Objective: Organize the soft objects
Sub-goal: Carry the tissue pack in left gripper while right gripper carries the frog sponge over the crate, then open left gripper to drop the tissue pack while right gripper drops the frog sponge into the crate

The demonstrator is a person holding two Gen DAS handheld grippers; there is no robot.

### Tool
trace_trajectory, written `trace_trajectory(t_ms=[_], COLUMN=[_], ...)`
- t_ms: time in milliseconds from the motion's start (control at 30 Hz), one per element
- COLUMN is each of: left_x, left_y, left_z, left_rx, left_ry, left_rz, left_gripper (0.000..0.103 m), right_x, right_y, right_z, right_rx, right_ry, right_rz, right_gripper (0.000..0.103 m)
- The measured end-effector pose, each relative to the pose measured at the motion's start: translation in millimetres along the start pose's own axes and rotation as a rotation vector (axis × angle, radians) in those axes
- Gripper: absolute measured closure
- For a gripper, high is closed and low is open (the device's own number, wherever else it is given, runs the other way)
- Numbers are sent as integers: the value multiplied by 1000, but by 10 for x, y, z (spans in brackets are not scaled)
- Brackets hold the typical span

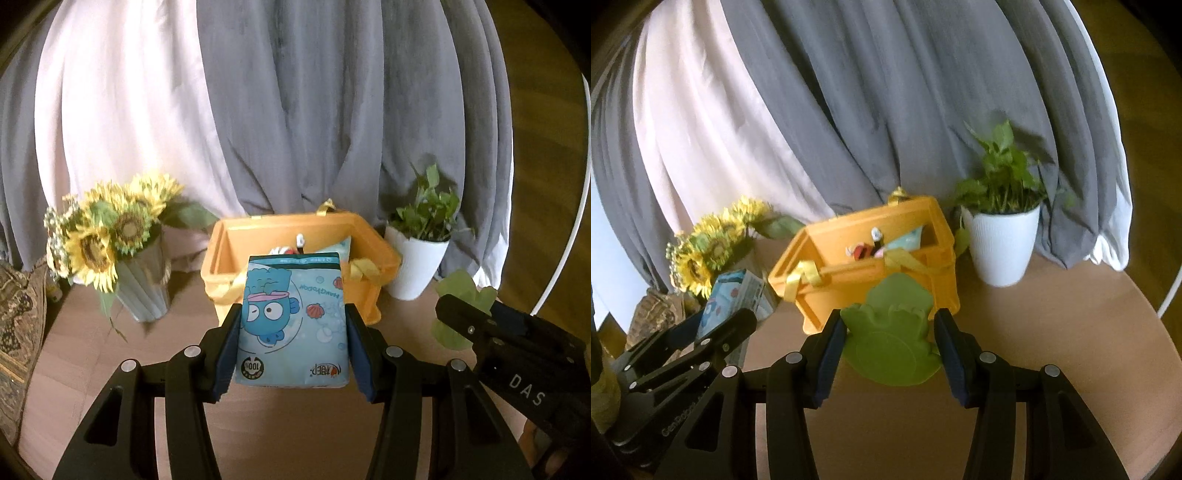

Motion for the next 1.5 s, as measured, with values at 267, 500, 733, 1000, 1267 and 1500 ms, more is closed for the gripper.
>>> trace_trajectory(t_ms=[267,500,733,1000,1267,1500], left_x=[-100,-302,-555,-907,-1329,-1739], left_y=[-258,-457,-635,-758,-773,-731], left_z=[-25,-105,-175,-247,-306,-377], left_rx=[-6,2,2,-3,-24,-30], left_ry=[-21,-35,-48,-66,-78,-71], left_rz=[47,71,90,87,57,2], left_gripper=[51,51,51,51,51,51], right_x=[-142,-333,-605,-996,-1428,-1847], right_y=[-267,-469,-669,-838,-929,-909], right_z=[-33,-61,-119,-138,-130,-100], right_rx=[-2,6,23,33,45,56], right_ry=[-41,-63,-82,-94,-81,-52], right_rz=[44,68,85,79,62,10], right_gripper=[52,52,52,52,52,52])
Point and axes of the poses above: each gripper's, at about its wrist camera, not at the fingertips, and x roughly against the way its jaws point, z to its right, y to its underside, the point moved 1 cm from there along -x, roughly the way its jaws point, and after that the axes turned 8 degrees about z, right-handed, at the moved point
